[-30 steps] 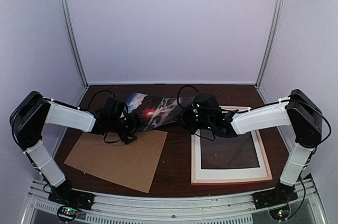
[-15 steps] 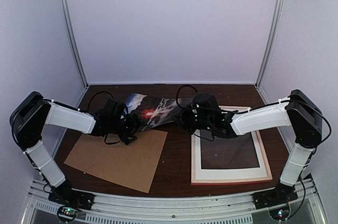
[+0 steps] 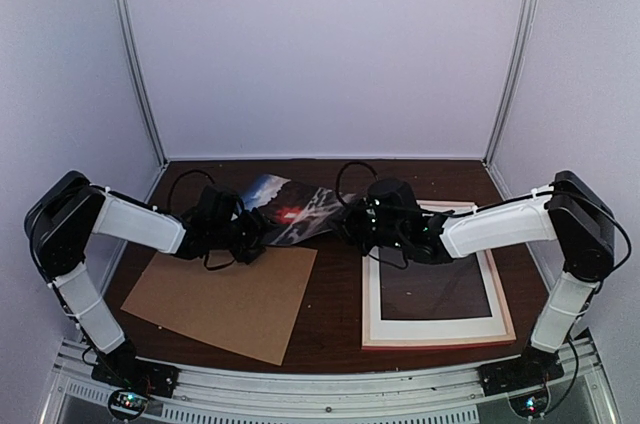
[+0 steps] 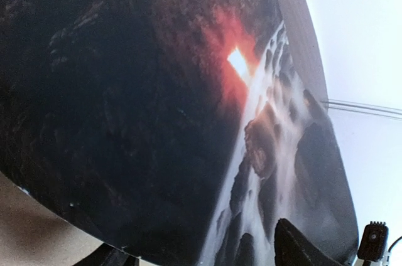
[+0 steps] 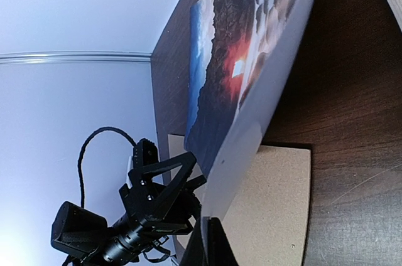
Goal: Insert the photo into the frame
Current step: Pass from the right arm to the left
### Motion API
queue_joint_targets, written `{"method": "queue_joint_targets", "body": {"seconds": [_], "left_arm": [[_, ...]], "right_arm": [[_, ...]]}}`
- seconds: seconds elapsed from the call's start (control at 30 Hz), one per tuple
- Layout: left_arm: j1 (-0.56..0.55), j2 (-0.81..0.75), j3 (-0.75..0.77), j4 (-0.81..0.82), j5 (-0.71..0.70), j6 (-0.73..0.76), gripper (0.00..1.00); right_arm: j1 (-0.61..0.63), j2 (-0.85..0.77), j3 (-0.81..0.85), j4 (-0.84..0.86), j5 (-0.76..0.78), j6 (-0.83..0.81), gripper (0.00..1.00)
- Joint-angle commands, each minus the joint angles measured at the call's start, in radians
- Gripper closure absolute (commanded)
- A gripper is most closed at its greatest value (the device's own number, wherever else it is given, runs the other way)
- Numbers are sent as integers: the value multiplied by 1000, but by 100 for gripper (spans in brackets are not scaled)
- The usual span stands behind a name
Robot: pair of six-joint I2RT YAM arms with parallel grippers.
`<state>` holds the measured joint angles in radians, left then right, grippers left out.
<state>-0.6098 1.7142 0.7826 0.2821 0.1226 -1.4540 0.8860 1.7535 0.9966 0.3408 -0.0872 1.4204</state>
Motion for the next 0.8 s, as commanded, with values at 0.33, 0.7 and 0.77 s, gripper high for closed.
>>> {"method": "queue_joint_targets", "body": {"seconds": [0.33,0.7,0.77], "left_arm": [[15,19,17,149,-23,32,35],[49,51,26,156,21,35,59],[55,59,23,174,29,35,65]], "right_arm": [[13,-34,-29,7,-6,2,100],[21,-41,-44,-5,-41,-16,100],[26,-42,-51,-6,-42,-15,100]]}}
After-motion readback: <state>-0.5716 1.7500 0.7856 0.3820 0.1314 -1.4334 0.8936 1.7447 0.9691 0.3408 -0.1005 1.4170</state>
